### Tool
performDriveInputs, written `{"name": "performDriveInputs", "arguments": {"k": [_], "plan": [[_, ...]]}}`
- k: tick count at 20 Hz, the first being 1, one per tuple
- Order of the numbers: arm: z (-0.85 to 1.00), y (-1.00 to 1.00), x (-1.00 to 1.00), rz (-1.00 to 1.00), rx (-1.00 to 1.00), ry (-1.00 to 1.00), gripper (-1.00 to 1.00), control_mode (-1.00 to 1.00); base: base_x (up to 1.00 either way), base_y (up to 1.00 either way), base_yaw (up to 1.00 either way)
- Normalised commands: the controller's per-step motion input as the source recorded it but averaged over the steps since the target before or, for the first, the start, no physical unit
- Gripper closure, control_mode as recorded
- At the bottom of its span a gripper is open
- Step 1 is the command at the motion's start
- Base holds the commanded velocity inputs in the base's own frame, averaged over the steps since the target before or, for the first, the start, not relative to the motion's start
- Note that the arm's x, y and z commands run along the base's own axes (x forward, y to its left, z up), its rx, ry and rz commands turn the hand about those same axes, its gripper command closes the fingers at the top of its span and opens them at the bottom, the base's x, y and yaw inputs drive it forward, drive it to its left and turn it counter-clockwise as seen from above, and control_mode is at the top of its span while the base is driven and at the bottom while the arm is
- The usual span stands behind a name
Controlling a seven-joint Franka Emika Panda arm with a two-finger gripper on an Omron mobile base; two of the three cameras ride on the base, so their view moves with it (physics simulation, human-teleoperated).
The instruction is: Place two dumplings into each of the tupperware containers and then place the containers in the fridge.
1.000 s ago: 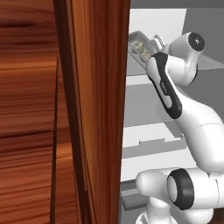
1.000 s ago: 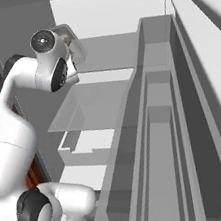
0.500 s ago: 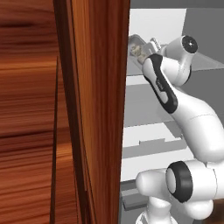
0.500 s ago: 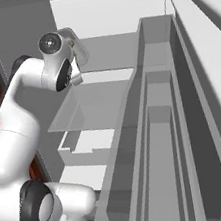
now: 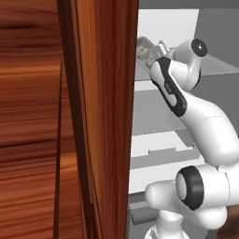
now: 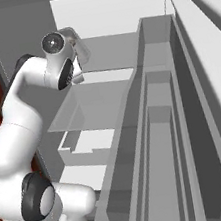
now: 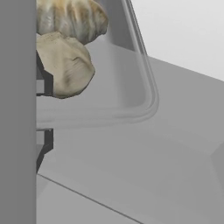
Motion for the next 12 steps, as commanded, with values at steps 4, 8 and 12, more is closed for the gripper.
{"name": "performDriveInputs", "arguments": {"k": [4,8,12], "plan": [[0.00,0.08,0.28,0.00,0.00,0.00,1.00,-1.00,0.00,0.00,0.00],[0.00,0.03,0.26,0.00,0.00,0.00,1.00,-1.00,0.00,0.00,0.00],[0.00,0.05,0.19,0.00,0.00,0.00,-1.00,-1.00,0.00,0.00,0.00]]}}
